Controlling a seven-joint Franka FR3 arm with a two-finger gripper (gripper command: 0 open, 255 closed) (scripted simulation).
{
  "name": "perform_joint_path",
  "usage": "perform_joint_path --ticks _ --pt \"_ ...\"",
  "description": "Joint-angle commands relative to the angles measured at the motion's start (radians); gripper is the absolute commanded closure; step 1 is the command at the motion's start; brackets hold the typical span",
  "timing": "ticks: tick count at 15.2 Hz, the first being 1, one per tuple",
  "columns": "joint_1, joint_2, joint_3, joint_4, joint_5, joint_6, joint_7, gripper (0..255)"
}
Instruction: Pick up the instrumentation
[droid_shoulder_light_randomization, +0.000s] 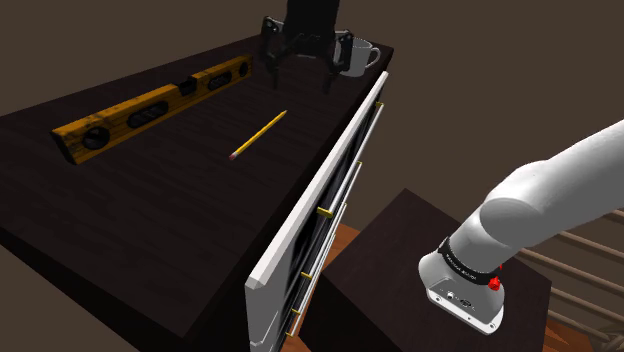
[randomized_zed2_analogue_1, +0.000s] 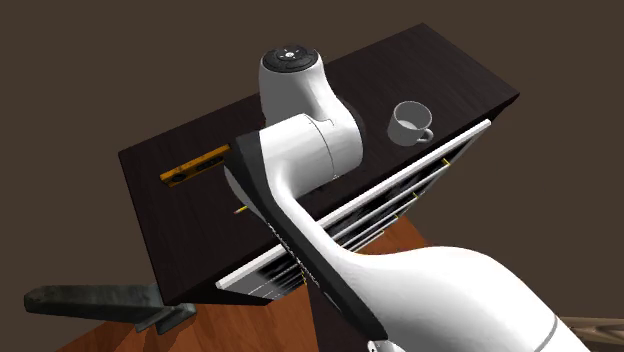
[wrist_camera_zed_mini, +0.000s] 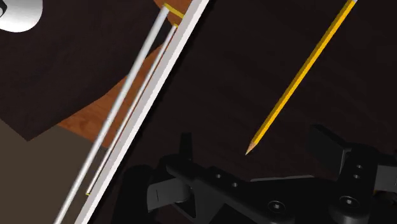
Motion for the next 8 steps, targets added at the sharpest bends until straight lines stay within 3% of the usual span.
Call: perform_joint_path --ticks 1,5,8 --pt "-0.019 0.087 0.052 0.079 -0.029 0.006 0.127 0" --pt "-0.030 0.288 0.136 0.248 -0.134 0.013 0.370 0" --pt "0.002 0.455 0.167 0.398 -0.240 -0.006 0.550 0"
